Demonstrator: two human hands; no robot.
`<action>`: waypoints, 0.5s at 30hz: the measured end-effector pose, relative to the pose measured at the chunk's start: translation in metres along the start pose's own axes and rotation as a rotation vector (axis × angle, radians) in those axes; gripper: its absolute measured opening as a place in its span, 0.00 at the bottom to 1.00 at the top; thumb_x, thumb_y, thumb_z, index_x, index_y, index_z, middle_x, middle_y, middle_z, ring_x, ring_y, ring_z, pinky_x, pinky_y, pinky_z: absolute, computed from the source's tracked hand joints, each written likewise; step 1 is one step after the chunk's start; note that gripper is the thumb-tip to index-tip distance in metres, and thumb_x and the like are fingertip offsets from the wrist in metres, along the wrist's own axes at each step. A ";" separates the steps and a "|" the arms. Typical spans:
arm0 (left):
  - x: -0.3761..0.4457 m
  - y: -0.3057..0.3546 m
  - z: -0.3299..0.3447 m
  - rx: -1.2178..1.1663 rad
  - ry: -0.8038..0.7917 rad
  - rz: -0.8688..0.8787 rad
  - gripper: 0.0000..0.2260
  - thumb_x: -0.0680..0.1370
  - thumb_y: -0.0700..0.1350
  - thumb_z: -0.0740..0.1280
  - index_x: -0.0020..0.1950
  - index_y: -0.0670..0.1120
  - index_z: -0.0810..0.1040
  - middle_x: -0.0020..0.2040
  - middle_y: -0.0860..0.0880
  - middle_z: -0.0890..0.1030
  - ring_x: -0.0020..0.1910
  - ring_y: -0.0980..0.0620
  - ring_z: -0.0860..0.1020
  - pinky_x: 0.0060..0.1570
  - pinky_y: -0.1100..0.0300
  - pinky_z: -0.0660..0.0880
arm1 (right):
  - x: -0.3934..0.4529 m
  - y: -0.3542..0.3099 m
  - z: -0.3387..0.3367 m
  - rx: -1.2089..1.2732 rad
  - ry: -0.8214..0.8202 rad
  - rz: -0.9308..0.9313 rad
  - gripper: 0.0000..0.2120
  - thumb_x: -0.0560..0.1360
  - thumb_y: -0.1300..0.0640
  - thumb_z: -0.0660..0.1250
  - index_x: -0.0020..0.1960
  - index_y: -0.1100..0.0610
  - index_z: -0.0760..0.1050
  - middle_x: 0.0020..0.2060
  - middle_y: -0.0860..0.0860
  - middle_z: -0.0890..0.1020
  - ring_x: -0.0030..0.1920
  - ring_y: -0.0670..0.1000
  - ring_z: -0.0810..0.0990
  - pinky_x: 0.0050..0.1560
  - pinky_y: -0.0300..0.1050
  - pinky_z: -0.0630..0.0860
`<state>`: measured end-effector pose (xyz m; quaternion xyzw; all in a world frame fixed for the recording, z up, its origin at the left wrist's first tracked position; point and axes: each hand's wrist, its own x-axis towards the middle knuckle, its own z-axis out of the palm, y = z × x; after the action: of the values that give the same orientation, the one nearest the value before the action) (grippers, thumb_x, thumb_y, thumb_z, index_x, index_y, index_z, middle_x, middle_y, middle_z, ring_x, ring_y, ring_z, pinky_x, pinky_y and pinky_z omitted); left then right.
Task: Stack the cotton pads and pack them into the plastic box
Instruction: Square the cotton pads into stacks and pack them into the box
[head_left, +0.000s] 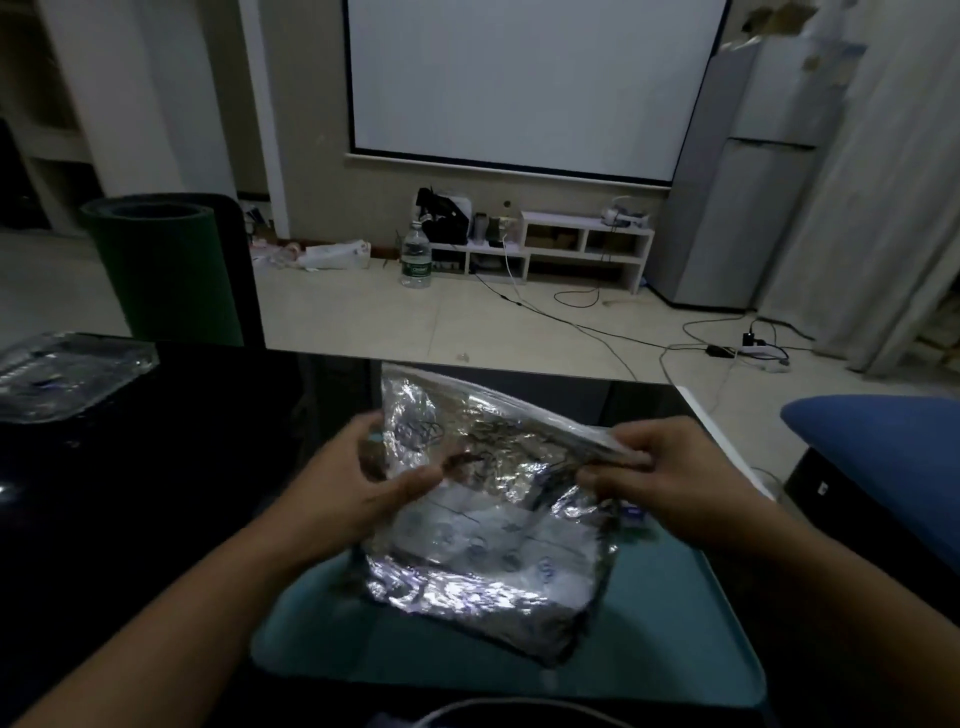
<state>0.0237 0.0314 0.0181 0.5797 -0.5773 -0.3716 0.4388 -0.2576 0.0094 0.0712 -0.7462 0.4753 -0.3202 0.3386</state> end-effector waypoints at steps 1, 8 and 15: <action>-0.003 0.000 0.003 -0.032 -0.038 0.002 0.31 0.62 0.60 0.78 0.59 0.47 0.79 0.50 0.49 0.86 0.49 0.49 0.84 0.50 0.53 0.81 | -0.001 -0.001 -0.004 0.037 0.096 -0.026 0.02 0.70 0.61 0.75 0.41 0.56 0.83 0.34 0.55 0.84 0.34 0.47 0.80 0.36 0.38 0.75; -0.003 0.005 0.050 -0.320 0.087 0.024 0.06 0.78 0.45 0.67 0.46 0.43 0.81 0.40 0.48 0.85 0.41 0.49 0.83 0.41 0.56 0.79 | -0.019 0.034 0.008 0.544 0.075 0.213 0.18 0.69 0.50 0.74 0.55 0.57 0.80 0.51 0.54 0.85 0.53 0.55 0.84 0.58 0.55 0.76; -0.006 0.000 0.065 -0.195 0.406 0.155 0.13 0.71 0.57 0.70 0.41 0.48 0.81 0.34 0.50 0.83 0.33 0.55 0.80 0.34 0.58 0.76 | -0.020 0.051 0.019 0.586 0.198 0.284 0.10 0.71 0.60 0.71 0.45 0.69 0.80 0.40 0.62 0.85 0.39 0.57 0.84 0.38 0.43 0.80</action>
<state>-0.0375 0.0320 -0.0040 0.5515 -0.4815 -0.2665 0.6269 -0.2742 0.0151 0.0165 -0.5089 0.4927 -0.4637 0.5322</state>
